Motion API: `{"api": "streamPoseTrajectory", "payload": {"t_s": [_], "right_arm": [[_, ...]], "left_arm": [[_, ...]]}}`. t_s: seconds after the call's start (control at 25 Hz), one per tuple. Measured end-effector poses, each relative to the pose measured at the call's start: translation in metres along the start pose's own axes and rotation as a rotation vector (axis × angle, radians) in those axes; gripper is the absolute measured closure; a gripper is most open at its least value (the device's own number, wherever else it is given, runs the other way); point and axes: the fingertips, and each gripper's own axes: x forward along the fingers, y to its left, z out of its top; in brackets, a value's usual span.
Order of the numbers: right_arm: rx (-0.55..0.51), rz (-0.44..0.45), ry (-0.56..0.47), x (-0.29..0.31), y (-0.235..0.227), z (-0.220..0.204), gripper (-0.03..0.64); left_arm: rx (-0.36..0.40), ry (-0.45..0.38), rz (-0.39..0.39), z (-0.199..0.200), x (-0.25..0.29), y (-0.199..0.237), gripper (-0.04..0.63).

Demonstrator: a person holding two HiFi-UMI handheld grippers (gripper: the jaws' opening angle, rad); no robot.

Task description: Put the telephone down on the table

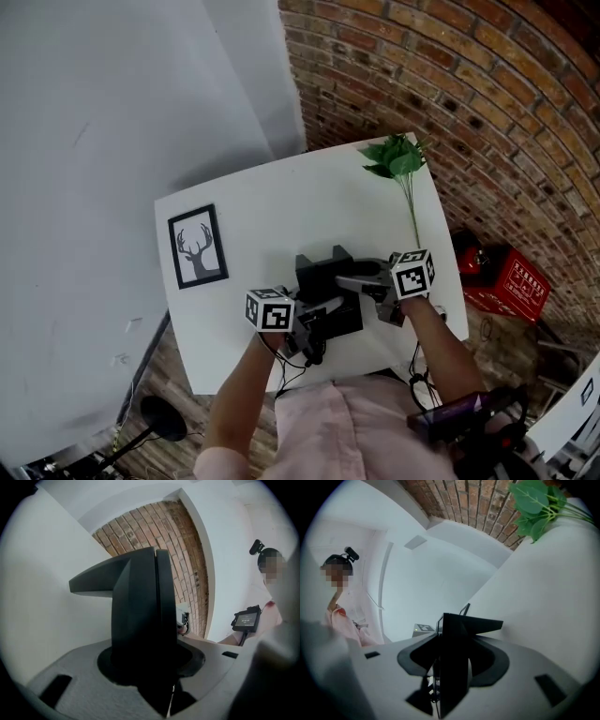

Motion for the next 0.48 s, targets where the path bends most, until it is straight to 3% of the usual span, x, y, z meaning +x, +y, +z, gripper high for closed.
{"api": "streamPoseTrajectory", "payload": {"t_s": [0.32,0.48], "right_arm": [[0.047,0.023,-0.013,-0.0018,-0.0051,-0.0004,0.421],[0.057,0.031,-0.008,-0.0005,-0.0056,-0.0005,0.425]], "left_arm": [[-0.040,0.024,0.018,-0.0009,0.0028,0.0031,0.421],[-0.041,0.018,0.084,0.0006,0.0027,0.0070,0.374]]}}
